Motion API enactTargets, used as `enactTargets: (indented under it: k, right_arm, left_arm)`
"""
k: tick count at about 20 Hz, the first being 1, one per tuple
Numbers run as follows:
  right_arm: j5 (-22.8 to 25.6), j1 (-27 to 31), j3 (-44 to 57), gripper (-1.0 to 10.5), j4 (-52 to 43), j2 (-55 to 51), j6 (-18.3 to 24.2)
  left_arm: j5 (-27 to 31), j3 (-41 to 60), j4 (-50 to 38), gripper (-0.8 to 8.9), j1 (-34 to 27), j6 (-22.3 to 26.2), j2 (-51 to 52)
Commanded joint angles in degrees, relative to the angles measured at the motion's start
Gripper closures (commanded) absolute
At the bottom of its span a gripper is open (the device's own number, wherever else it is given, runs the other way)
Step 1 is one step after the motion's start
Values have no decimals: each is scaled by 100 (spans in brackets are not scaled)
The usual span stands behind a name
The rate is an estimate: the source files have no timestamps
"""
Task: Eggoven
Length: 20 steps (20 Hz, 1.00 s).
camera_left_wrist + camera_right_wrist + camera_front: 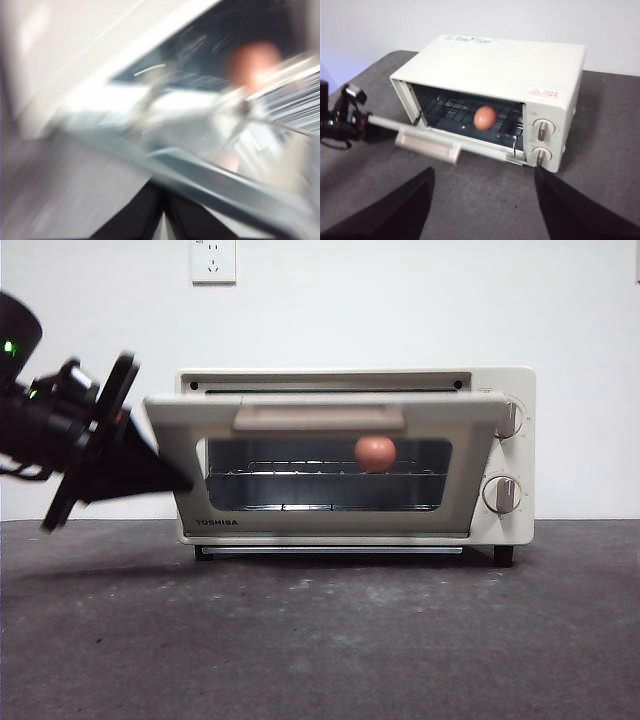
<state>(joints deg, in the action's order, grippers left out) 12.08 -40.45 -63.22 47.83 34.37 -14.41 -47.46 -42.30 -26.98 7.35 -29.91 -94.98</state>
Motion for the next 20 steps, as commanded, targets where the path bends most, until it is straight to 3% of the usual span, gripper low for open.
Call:
enactTargets:
  k: [1,4,12,17,20]
  right_arm:
    - [24,-46,-44,627,74,28,-66]
    - [22,-46,-44,627,223,28,-144]
    - [22,-46,-44,627,330,28,-146]
    - [22,-46,-44,628,470,39,-138]
    - [20,-46,-39,628,522,48,-114]
  left_arm:
    - [-35,-107,-704,807,-20,-680,-79]
    - [-35,-111,-1211,807,-22,-1117,-74]
    - [-37,-114,-914,806,63,-1064,461]
    - [76,-114,144,806,262,-437,1270]
    - [651,-114,1202,806,490,181,1928]
